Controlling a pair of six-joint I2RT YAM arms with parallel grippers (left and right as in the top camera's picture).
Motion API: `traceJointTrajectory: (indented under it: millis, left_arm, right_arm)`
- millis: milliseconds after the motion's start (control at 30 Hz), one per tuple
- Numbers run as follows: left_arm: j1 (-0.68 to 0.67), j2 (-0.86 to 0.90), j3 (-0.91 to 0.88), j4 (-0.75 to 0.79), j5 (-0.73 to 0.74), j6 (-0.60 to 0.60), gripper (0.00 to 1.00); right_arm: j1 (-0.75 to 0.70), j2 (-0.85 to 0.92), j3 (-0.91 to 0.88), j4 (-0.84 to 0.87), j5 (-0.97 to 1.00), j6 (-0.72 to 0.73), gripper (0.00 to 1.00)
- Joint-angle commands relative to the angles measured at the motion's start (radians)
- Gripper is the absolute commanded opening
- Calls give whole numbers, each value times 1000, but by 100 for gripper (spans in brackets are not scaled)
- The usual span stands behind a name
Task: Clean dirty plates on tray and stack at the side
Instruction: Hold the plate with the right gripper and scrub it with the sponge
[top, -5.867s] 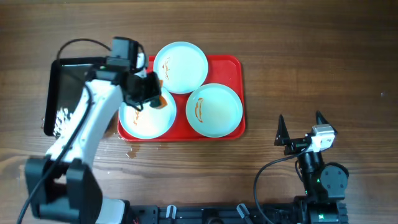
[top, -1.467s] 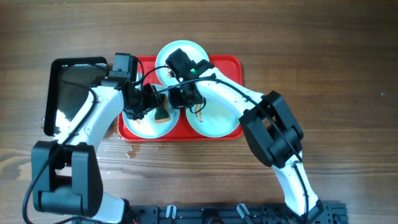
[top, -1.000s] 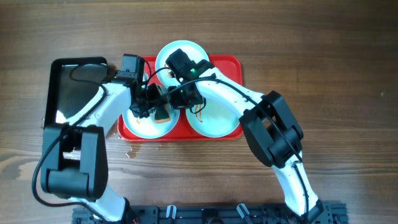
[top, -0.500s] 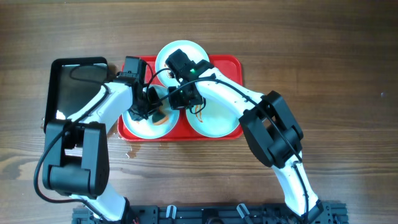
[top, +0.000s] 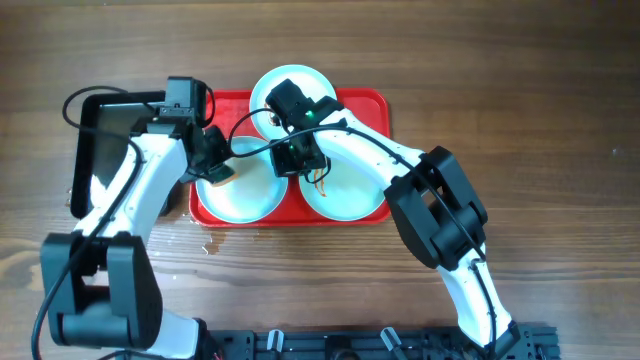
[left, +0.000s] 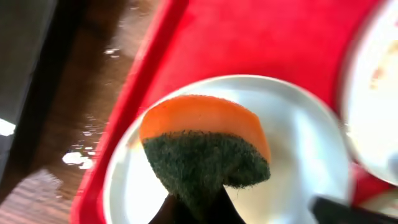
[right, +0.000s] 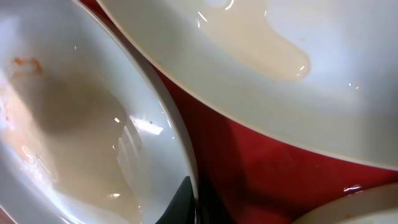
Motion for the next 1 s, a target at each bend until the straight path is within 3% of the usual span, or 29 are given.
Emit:
traceJointTrajectory:
  millis: [0, 233, 400, 500, 700, 767, 933, 967]
  left_arm:
    - [-7, 20, 10, 6, 124, 31, 4]
    - [-7, 166, 10, 95, 249, 31, 4]
    - [-7, 241, 10, 150, 245, 31, 4]
    - [-7, 247, 10, 145, 155, 31, 4]
    - [-2, 246, 12, -9, -159, 29, 4]
    - [-2, 243, 19, -84, -240, -34, 4]
    - [-5, 222, 103, -250, -271, -106, 4]
    - [-12, 207, 140, -286, -216, -103, 4]
  right_arm:
    - [0, 27, -18, -15, 25, -6, 4]
    - [0, 27, -18, -15, 25, -6, 4]
    - [0, 27, -18, -14, 25, -5, 4]
    - [0, 27, -18, -14, 26, 0, 4]
    - [0, 27, -18, -15, 26, 0, 4]
    - [0, 27, -18, -14, 26, 0, 4]
    - [0, 27, -18, -19, 26, 1, 4]
    - [0, 27, -18, -19, 26, 1, 4]
